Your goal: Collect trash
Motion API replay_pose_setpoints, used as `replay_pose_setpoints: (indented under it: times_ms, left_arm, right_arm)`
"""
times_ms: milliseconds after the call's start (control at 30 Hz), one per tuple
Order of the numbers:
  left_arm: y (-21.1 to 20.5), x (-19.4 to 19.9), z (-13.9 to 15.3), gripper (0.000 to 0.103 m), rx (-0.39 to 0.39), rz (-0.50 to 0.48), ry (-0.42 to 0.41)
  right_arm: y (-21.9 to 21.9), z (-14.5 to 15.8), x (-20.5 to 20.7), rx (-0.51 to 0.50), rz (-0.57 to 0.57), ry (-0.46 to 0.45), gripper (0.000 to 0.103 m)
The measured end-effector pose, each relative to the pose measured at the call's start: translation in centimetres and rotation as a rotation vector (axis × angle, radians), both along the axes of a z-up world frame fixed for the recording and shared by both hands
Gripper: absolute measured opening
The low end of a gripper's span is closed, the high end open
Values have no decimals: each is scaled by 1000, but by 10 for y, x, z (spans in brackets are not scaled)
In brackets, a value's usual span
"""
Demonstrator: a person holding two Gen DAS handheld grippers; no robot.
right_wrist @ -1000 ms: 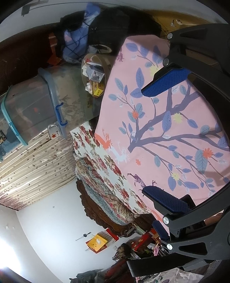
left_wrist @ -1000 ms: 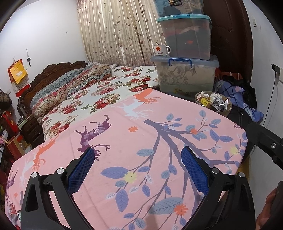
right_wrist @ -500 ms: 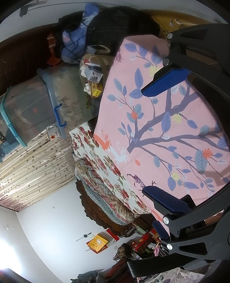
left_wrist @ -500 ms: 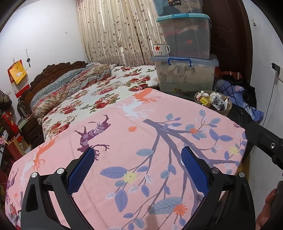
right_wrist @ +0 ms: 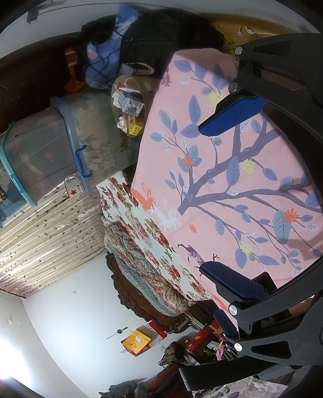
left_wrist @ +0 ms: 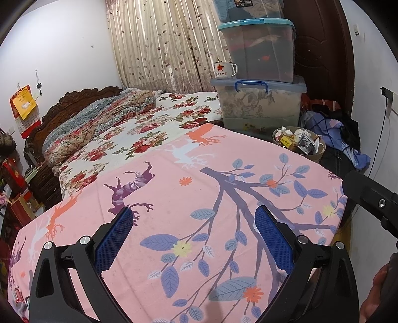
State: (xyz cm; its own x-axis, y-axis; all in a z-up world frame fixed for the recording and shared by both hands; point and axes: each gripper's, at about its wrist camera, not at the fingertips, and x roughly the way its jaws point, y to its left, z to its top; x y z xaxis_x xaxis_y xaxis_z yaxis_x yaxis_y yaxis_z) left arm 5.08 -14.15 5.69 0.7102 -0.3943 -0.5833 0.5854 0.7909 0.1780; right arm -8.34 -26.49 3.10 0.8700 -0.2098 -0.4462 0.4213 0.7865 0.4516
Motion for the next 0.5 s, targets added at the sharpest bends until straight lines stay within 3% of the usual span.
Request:
replay_pose_setpoints:
  times_ms: [500]
  left_arm:
    - [-1, 0, 0, 94, 0, 2, 2]
  right_arm:
    - [1, 0, 1, -2, 5, 1, 100]
